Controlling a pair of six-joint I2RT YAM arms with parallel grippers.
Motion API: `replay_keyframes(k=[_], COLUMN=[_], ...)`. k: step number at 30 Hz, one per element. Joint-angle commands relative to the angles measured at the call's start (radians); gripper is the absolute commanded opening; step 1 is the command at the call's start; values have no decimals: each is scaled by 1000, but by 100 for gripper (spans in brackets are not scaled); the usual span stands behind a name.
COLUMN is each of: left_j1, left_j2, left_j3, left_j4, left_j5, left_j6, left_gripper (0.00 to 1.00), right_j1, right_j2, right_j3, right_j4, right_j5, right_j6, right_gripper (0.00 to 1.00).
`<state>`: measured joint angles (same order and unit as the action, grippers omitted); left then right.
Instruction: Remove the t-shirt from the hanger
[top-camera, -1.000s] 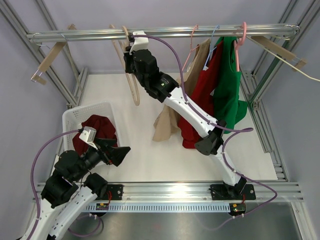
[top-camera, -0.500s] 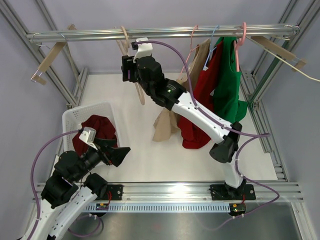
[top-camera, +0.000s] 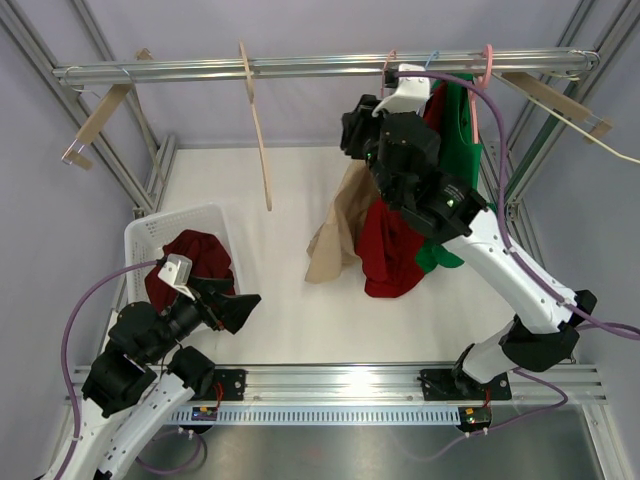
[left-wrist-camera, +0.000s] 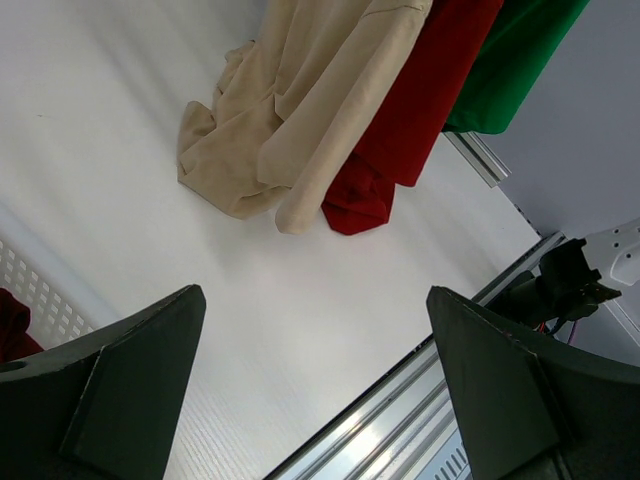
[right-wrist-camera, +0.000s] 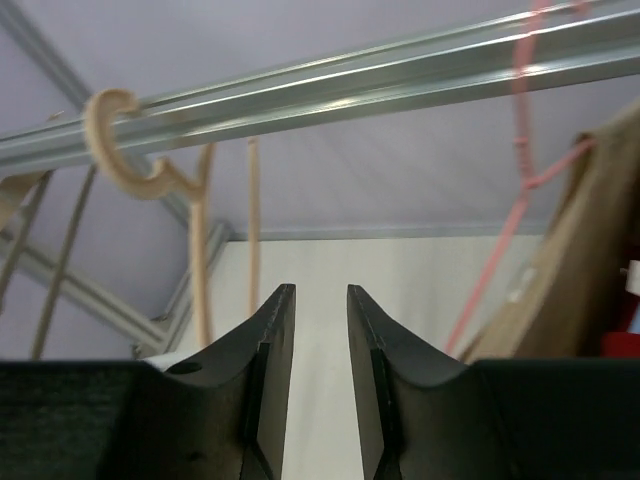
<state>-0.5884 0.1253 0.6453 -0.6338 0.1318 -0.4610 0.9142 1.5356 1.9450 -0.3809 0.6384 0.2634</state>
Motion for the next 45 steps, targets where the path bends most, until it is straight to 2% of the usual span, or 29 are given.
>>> replay_keyframes(k=[1, 2, 6, 11, 15, 19, 23, 25, 26, 28, 30, 36, 45], left_j1=[4, 4, 4, 4, 4, 4, 4, 4, 4, 4, 4, 4, 4], left_j2=[-7, -6, 4, 14, 16, 22, 20, 20, 22, 25, 22, 79, 201], left_j3=[-3, -3, -3, -3, -4, -4, -4, -4, -4, -4, -4, 27, 83], left_j4=[46, 46, 46, 46, 48, 48, 46, 49, 49, 48, 46, 55, 174], left_j5=[26, 26, 26, 28, 26, 31, 32, 32, 32, 34, 32, 75, 215], left_j6=[4, 2, 2, 4, 4, 5, 5, 5, 5, 5, 5, 15, -11], left_gripper=[99, 99, 99, 99, 99, 99, 99, 99, 99, 99, 99, 99, 99], right_j1=[-96, -115, -178, -230, -268, -294, -298, -301, -302, -305, -305, -305, -305], right_j2=[-38, -48, -39, 3, 43, 63, 61, 52, 52, 41, 20, -40, -133], right_j3=[-67, -84, -63, -72, -61, -66, -90, -98, -98, -106, -119, -132, -199], right_j4=[-85, -90, -157, -128, -107, -67, -26, -1, 2, 8, 33, 96, 152], right_j5=[159, 144, 93, 1, -71, -147, -157, -163, -178, -195, -195, -282, -373], right_j6=[48, 66, 89, 92, 112, 122, 128, 131, 135, 149, 154, 158, 184], right_gripper=[35, 36, 57, 58, 54, 45, 27, 26, 22, 7, 0, 0, 0])
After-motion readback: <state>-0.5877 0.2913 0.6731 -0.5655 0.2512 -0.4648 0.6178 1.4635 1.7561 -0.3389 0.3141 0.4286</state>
